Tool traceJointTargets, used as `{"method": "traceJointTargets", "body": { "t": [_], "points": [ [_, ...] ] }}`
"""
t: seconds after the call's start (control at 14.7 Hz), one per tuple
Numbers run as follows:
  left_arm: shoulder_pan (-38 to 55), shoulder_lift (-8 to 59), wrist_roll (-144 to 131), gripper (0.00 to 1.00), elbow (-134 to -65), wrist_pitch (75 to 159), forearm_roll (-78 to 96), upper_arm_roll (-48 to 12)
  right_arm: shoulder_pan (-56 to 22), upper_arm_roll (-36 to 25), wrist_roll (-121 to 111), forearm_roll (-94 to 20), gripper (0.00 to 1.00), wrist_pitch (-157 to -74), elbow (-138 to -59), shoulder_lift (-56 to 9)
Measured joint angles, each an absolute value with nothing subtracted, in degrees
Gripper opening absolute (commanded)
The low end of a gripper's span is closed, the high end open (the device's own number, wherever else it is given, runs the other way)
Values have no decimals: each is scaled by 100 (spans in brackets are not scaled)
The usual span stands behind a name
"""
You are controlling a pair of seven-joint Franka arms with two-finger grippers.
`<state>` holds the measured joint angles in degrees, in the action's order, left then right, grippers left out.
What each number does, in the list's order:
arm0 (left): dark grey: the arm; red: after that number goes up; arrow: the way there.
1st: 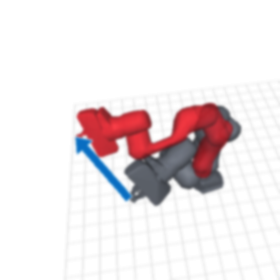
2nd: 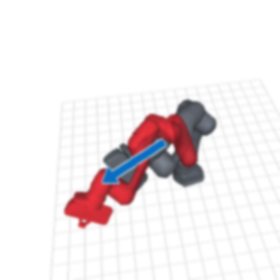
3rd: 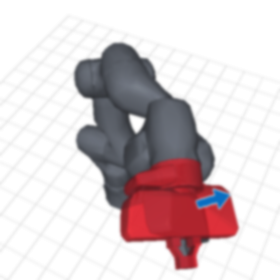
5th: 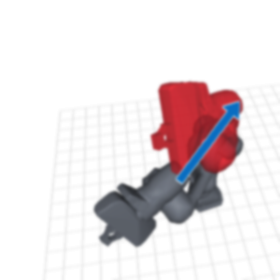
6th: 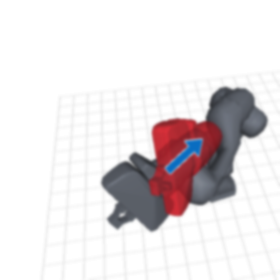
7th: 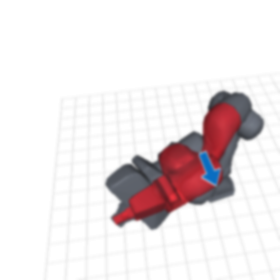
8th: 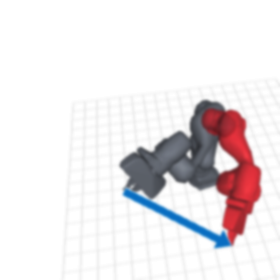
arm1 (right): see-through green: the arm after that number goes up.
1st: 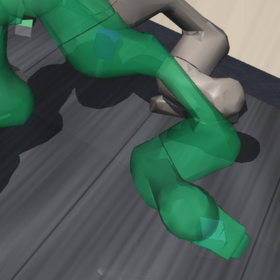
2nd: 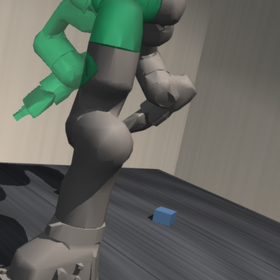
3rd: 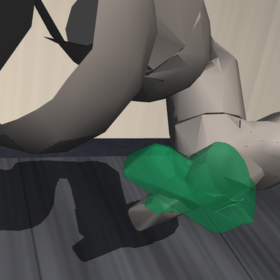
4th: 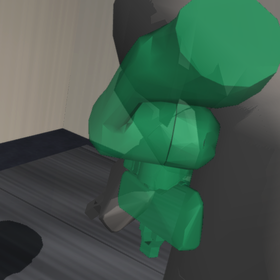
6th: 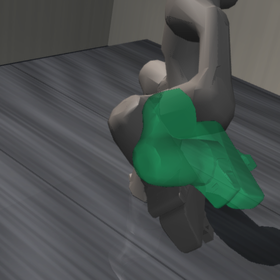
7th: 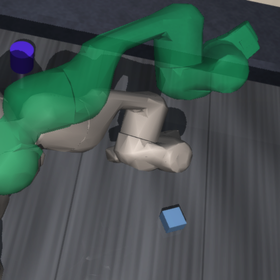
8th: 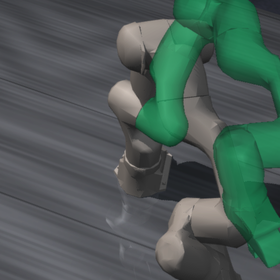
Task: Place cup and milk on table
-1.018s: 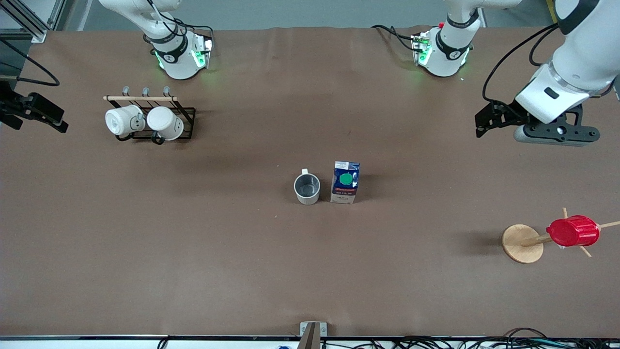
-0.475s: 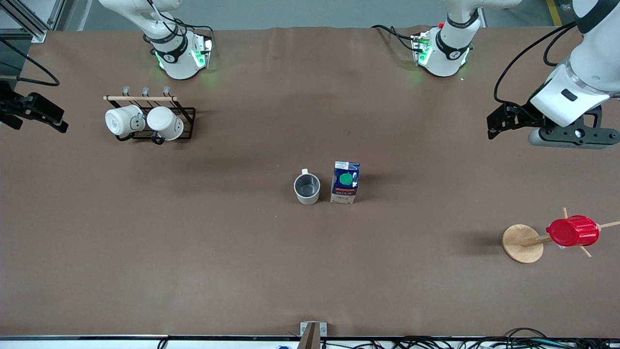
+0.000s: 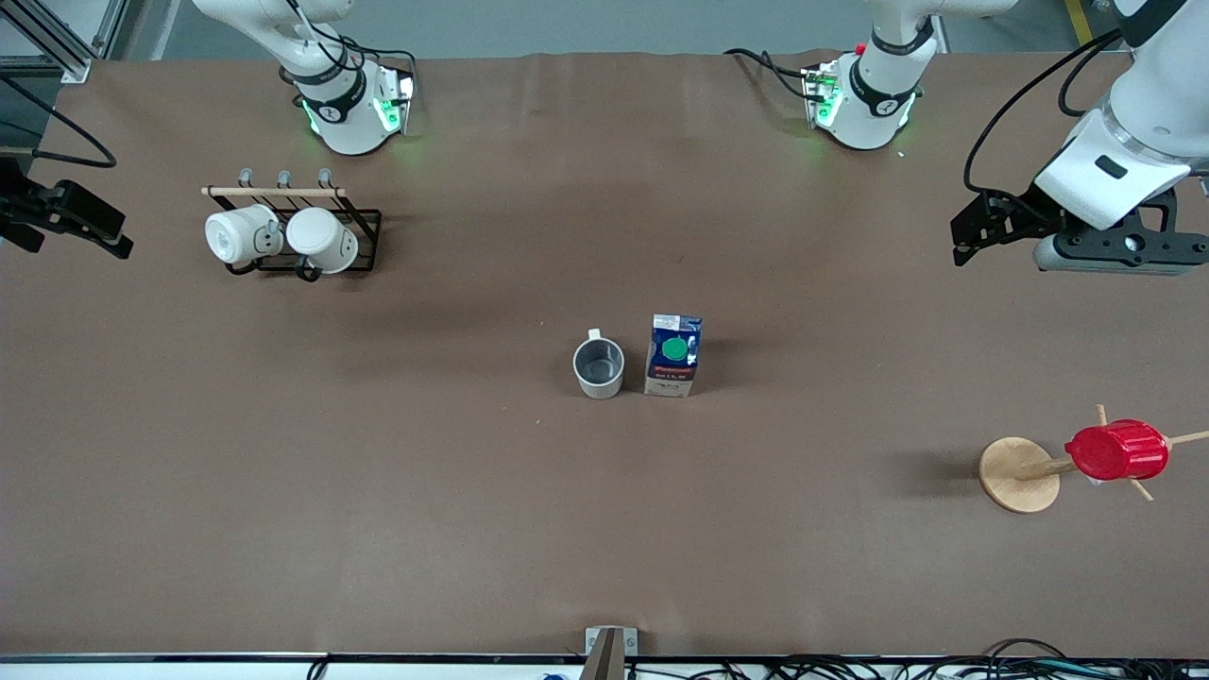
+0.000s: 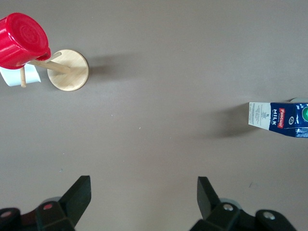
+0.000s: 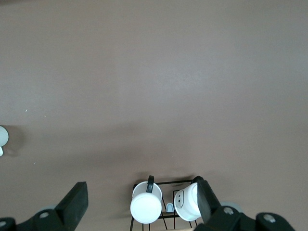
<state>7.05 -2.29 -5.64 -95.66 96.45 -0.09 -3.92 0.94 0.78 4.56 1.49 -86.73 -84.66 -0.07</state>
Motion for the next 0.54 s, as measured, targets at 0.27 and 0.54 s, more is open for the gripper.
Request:
{"method": "traceJointTargets", "body": {
  "t": [0.27, 0.54],
  "points": [
    [705, -229, -564, 97, -9614, 9637, 116, -392, 94, 78, 456, 149, 100, -8673, -8466, -7],
    [704, -230, -563, 97, -9615, 9637, 118, -392, 94, 77, 456, 149, 100, -8673, -8466, -7]
  ]
}}
